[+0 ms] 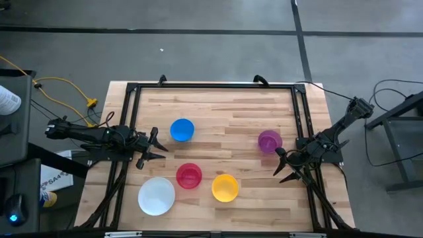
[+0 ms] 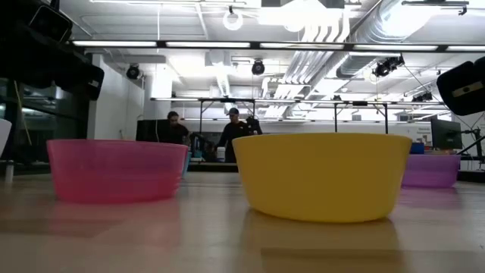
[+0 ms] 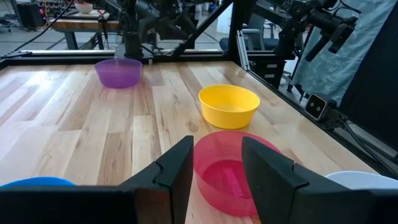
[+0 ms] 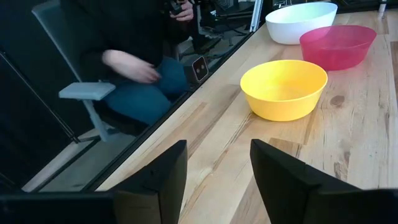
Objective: Nest bowls inside each other
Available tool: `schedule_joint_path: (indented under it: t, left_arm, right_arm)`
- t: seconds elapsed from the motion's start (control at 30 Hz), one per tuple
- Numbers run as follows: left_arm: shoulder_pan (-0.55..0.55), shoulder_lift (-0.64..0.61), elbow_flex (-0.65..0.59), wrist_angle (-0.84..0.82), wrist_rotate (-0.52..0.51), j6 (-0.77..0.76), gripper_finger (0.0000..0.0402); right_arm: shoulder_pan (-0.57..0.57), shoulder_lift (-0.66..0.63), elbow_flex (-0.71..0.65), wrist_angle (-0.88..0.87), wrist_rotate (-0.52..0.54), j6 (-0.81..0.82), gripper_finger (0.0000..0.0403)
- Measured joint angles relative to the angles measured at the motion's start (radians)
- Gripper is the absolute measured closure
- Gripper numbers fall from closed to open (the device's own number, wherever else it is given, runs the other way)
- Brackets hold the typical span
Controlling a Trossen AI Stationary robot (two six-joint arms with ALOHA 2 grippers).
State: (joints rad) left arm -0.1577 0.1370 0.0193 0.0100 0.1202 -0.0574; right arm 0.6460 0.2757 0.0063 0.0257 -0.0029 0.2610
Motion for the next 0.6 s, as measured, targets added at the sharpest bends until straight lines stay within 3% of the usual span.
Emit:
schedule_joint_path:
  t: [0.17,0.6]
  left_arm:
    - [0.0,0.0,0.0,0.001,-0.055,-0.001,0.0265]
    - [0.0,0.0,0.0,-0.007,-0.063,-0.024,0.0265]
  right_arm:
    - [0.0,0.0,0.0,0.0,0.0,0.0,0.0233]
    - [0.0,0.0,0.0,0.0,0.0,0.0,0.0233]
